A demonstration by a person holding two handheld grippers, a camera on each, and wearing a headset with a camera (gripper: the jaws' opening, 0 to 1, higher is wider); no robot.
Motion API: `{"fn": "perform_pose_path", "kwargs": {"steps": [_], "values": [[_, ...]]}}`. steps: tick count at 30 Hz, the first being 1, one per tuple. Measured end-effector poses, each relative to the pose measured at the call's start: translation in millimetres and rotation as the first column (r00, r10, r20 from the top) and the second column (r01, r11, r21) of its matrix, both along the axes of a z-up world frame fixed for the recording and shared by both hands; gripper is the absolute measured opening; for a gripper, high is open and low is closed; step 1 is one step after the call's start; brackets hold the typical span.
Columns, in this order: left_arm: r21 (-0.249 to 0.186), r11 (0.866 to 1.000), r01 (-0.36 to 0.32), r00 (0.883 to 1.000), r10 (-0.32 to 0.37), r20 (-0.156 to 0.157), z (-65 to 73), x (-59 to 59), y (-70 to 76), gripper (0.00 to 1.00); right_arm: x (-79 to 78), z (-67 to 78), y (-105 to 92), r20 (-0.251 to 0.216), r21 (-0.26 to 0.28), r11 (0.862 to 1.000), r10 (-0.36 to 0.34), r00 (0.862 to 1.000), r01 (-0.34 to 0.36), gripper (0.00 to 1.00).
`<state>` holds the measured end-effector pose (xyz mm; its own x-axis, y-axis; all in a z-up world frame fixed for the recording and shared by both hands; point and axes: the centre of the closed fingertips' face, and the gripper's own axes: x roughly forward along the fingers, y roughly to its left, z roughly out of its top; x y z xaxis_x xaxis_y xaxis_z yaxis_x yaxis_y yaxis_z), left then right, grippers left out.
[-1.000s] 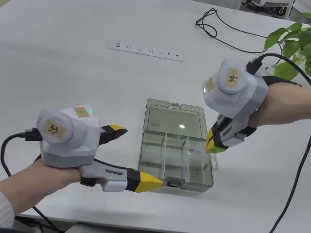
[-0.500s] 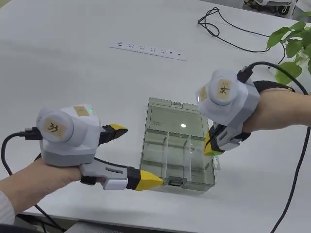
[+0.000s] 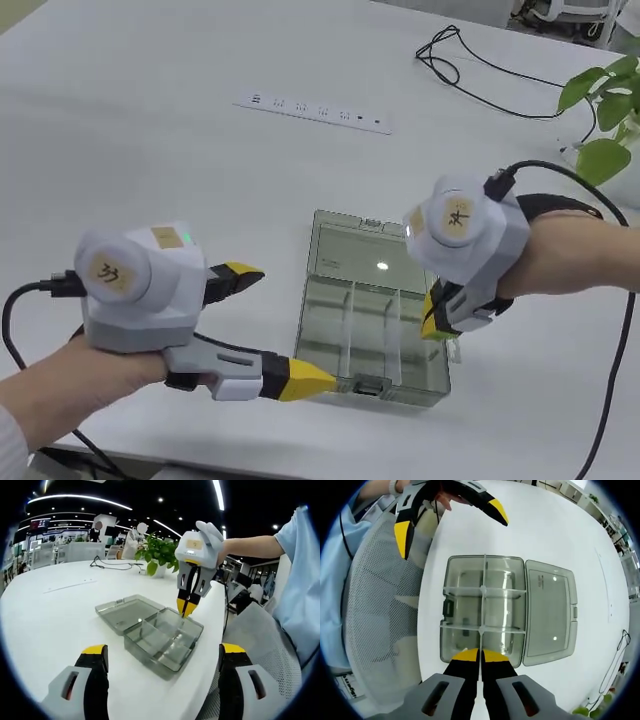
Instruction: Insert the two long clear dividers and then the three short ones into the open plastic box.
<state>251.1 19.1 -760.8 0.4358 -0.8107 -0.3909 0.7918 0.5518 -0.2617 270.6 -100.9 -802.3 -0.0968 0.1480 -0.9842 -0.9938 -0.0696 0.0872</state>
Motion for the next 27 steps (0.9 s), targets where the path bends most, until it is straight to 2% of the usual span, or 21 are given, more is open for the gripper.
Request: {"fn": "perform_pose_path", "kwargs": {"steps": [16,27], "values": [[-0.009,1.000,0.011,1.000,-0.011,-0.010,-0.8,0.0,-5.2,0.92,2.2,10.8,-2.1,0.023,0.011,1.000,0.012,1.000,-0.012,0.02],[-0.011,1.000,0.010,1.000,-0.010,-0.014,-1.1,0.0,-5.6,0.91,2.4,6.6,-2.5,0.017,0.006,1.000,0.002,1.000,-0.002,0.02]]}}
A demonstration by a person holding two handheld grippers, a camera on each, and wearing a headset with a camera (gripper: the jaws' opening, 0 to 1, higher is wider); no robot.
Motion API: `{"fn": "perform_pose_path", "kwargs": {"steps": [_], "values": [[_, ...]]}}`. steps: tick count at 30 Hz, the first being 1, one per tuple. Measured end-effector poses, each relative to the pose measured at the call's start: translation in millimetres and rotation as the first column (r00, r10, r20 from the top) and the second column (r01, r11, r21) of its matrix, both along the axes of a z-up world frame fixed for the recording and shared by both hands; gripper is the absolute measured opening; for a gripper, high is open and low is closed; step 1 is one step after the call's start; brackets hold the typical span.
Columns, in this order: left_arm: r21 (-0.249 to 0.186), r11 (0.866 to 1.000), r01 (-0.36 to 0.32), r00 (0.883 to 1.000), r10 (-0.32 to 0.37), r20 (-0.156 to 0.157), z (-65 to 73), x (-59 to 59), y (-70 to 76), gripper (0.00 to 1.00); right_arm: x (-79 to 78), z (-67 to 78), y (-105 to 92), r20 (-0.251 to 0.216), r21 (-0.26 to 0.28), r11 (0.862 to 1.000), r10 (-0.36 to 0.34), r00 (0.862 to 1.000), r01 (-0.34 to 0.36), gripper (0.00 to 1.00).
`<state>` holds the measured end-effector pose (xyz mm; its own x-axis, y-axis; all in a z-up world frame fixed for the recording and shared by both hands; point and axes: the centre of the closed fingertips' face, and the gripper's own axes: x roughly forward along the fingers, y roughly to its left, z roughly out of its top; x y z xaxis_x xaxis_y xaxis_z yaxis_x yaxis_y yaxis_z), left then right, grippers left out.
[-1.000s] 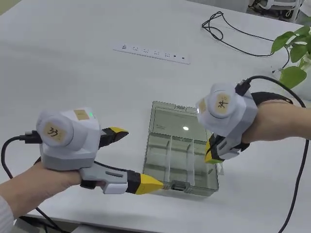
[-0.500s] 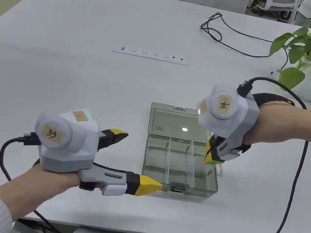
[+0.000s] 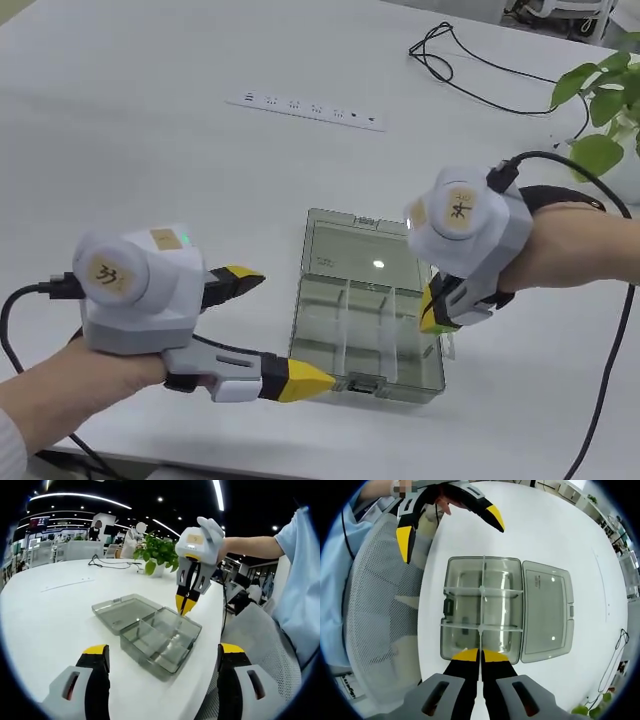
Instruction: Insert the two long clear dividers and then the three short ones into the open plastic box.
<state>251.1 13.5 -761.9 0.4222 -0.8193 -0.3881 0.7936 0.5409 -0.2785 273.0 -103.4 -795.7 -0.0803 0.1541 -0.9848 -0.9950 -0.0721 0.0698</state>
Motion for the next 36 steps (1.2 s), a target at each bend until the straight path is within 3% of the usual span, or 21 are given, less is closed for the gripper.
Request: {"fn": "perform_pose_path", "kwargs": {"steps": [15,24,31,34,36], "values": [[-0.004,1.000,0.000,1.000,0.000,-0.005,-1.5,-2.3,-1.6,0.90,-1.2,3.8,-0.2,0.005,-0.008,1.000,-0.003,1.000,0.003,0.02],[-0.006,1.000,-0.007,1.000,0.007,-0.004,-1.1,-1.1,0.2,0.90,-1.4,-4.7,0.0,-0.010,-0.004,1.000,-0.019,1.000,0.019,0.02],[-0.007,0.999,-0.032,0.999,0.032,-0.001,-3.8,-1.7,5.4,0.90,-3.2,-18.1,0.6,0.022,-0.001,1.000,-0.015,1.000,0.015,0.02],[0.010,0.999,-0.039,0.999,0.038,0.016,-6.0,3.5,10.3,0.90,-3.1,-17.5,0.2,0.029,0.020,0.999,-0.034,0.999,0.033,0.02],[-0.008,0.998,-0.060,0.998,0.060,0.028,-1.9,10.2,13.0,0.90,-3.9,-19.8,0.3,0.036,0.031,0.999,-0.045,0.998,0.044,0.02]]}}
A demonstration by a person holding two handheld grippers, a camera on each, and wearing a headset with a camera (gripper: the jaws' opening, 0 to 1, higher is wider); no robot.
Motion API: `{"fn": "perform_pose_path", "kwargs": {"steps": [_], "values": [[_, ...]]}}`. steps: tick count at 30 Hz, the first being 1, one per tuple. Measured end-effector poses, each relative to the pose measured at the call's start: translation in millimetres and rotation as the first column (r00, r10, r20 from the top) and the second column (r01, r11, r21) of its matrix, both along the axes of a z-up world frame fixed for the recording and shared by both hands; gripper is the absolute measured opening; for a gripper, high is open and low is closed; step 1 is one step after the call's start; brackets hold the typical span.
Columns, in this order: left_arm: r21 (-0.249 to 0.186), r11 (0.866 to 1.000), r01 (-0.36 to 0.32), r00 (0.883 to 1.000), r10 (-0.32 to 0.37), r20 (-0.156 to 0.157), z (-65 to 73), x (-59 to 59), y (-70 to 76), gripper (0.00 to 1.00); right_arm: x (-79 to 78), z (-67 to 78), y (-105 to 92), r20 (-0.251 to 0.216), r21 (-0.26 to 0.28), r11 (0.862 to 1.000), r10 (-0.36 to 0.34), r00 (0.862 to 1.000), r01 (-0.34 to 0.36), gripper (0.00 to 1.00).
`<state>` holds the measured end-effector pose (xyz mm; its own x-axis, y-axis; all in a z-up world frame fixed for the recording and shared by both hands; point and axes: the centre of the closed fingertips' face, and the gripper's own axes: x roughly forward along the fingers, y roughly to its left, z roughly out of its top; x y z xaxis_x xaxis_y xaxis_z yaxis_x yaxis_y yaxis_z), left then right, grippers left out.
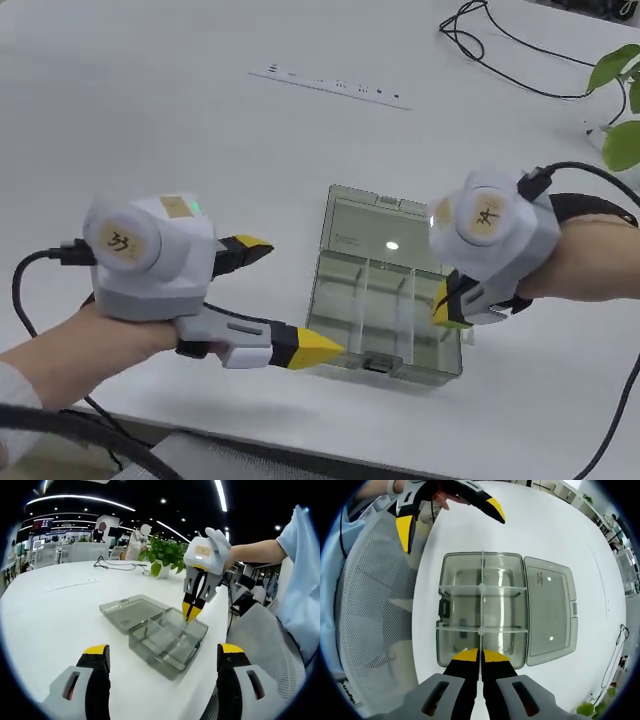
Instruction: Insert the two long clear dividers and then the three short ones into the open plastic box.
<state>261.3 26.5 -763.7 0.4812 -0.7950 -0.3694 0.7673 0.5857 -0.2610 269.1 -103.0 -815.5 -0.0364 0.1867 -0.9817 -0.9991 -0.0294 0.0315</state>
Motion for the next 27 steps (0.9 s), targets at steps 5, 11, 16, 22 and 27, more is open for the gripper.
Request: {"fn": "perform_pose_path", "kwargs": {"steps": [5,11,16,22,27], "values": [[0.046,0.998,0.030,0.998,-0.033,0.058,9.2,2.6,-0.3,0.90,-0.6,-4.6,0.7,0.024,0.015,1.000,-0.019,1.000,0.019,0.02],[0.074,0.995,0.070,0.993,-0.077,0.088,13.7,-2.0,-6.9,0.90,-0.3,-5.6,1.9,0.011,0.028,0.999,-0.040,0.999,0.039,0.02],[0.078,0.993,0.087,0.992,-0.094,0.089,13.3,-3.7,-10.4,0.90,-1.9,-10.3,2.3,0.014,0.014,1.000,-0.022,1.000,0.021,0.02],[0.078,0.993,0.089,0.992,-0.096,0.087,14.3,-1.3,-9.4,0.90,1.2,-12.8,1.0,0.017,0.021,0.999,-0.029,0.999,0.028,0.02],[0.083,0.993,0.089,0.992,-0.096,0.076,12.2,0.2,-5.9,0.90,0.7,-17.0,0.4,0.025,0.044,0.998,-0.034,0.999,0.033,0.04]]}}
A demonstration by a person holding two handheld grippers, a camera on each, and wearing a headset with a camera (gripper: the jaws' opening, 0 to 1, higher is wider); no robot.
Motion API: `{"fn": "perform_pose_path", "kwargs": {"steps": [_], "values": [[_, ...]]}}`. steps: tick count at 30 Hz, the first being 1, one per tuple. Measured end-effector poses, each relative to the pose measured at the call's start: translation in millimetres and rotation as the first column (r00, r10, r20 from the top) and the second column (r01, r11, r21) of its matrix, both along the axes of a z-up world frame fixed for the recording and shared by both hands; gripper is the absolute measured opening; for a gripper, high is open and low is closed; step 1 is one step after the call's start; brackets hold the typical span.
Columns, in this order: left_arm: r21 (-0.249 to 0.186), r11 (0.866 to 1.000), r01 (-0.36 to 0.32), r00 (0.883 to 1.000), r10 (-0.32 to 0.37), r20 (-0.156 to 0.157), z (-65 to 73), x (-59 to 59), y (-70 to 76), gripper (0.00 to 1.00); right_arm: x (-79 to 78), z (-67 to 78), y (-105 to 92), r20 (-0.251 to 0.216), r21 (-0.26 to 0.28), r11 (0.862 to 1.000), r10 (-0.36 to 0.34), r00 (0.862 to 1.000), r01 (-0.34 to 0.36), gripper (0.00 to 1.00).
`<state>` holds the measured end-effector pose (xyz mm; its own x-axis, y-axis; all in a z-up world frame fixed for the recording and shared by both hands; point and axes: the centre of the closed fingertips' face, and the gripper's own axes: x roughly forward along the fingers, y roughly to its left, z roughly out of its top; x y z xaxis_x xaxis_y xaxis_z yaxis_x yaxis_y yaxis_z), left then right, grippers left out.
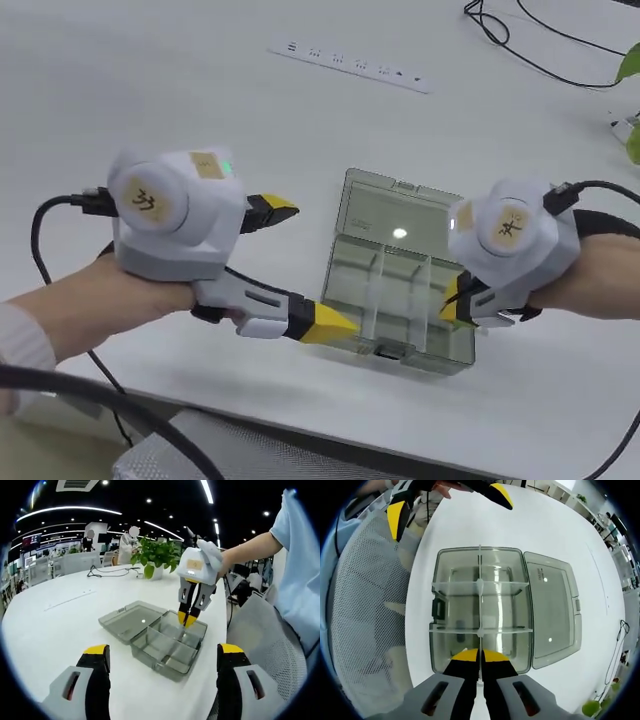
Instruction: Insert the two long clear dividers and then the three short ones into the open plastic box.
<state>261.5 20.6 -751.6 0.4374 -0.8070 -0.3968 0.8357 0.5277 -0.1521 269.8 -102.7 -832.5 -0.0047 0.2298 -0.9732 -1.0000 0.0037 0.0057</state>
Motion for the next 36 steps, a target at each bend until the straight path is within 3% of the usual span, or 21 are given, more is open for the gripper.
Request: {"fn": "perform_pose_path", "kwargs": {"steps": [2,3,6,8,9,10,11,13,15,17,18,19,20,21,22,23,25,26,28,31,36], "values": [[-0.003,1.000,-0.001,1.000,0.001,-0.006,0.3,0.6,1.2,0.90,-2.4,-2.6,3.5,0.006,0.059,0.998,-0.009,1.000,0.009,0.20],[-0.003,1.000,-0.003,1.000,0.003,-0.007,0.6,1.0,1.9,0.90,-0.3,-0.4,5.1,0.036,0.099,0.995,-0.016,0.999,0.013,0.27],[-0.007,1.000,-0.007,1.000,0.007,-0.010,1.5,1.7,3.8,0.90,-0.3,14.3,7.0,0.052,0.186,0.979,-0.094,0.994,0.083,0.33],[-0.014,1.000,-0.017,1.000,0.016,-0.017,2.0,2.4,5.9,0.90,-2.3,31.4,11.5,0.024,0.307,0.937,-0.186,0.982,0.170,0.41],[-0.017,1.000,-0.022,1.000,0.022,-0.019,2.6,2.6,7.0,0.90,-1.1,42.1,11.9,0.025,0.380,0.902,-0.230,0.973,0.204,0.46],[-0.019,1.000,-0.024,1.000,0.023,-0.018,3.2,2.6,7.5,0.90,-1.3,47.9,9.4,0.019,0.415,0.880,-0.263,0.965,0.232,0.51],[-0.019,0.999,-0.027,1.000,0.027,-0.016,3.8,2.6,8.3,0.90,-2.8,55.1,4.2,0.005,0.461,0.844,-0.310,0.951,0.273,0.58],[-0.019,0.999,-0.031,0.999,0.031,-0.015,5.0,1.6,9.3,0.90,-6.3,64.0,-7.4,0.010,0.520,0.794,-0.375,0.927,0.316,0.66],[0.010,1.000,-0.029,1.000,0.029,0.003,3.7,-0.2,11.4,0.90,-9.0,69.3,-24.4,0.024,0.556,0.746,-0.454,0.891,0.366,0.74],[0.001,0.999,-0.033,0.999,0.033,-0.006,3.9,-1.3,11.6,0.90,-12.6,73.4,-36.9,0.029,0.585,0.707,-0.510,0.860,0.399,0.81],[-0.005,0.999,-0.038,0.999,0.038,-0.009,4.3,-2.0,11.8,0.90,-16.3,75.5,-45.8,0.026,0.604,0.676,-0.546,0.837,0.423,0.85],[-0.003,0.999,-0.038,0.999,0.038,-0.007,4.3,-2.4,12.1,0.90,-18.3,75.9,-53.2,0.026,0.608,0.659,-0.574,0.819,0.442,0.88],[0.004,0.999,-0.040,0.999,0.040,-0.008,3.8,-2.9,13.0,0.91,-21.6,76.6,-61.9,0.020,0.620,0.629,-0.610,0.792,0.469,0.93],[0.005,0.999,-0.041,0.999,0.041,-0.009,3.8,-3.3,13.3,0.91,-24.1,76.4,-66.9,0.015,0.627,0.612,-0.628,0.778,0.482,0.97],[0.004,0.999,-0.043,0.999,0.043,-0.006,4.4,-4.3,13.9,0.91,-27.4,74.6,-75.6,0.014,0.624,0.595,-0.657,0.754,0.507,1.00],[0.005,0.999,-0.045,0.999,0.045,-0.006,4.7,-4.5,14.7,0.91,-32.1,73.1,-80.0,0.006,0.620,0.590,-0.663,0.748,0.518,1.00],[0.018,0.999,-0.047,0.999,0.046,0.007,4.8,-5.5,17.0,0.91,-38.0,71.8,-86.9,-0.029,0.630,0.537,-0.706,0.708,0.561,1.00],[0.027,0.999,-0.047,0.999,0.047,0.009,4.1,-5.8,18.1,0.91,-39.0,72.7,-89.1,-0.035,0.640,0.518,-0.718,0.695,0.568,1.00],[0.013,0.998,-0.063,0.998,0.063,0.003,4.9,-6.2,20.6,0.91,-44.6,72.5,-92.4,-0.036,0.647,0.507,-0.726,0.687,0.570,1.00],[0.021,0.997,-0.074,0.997,0.074,0.005,4.3,-7.4,23.9,0.91,-50.2,72.0,-95.3,-0.047,0.658,0.477,-0.747,0.664,0.583,1.00],[0.015,0.995,-0.098,0.995,0.098,0.001,5.2,-7.2,25.7,0.91,-51.3,69.2,-100.9,-0.031,0.666,0.467,-0.763,0.646,0.582,1.00]]}}
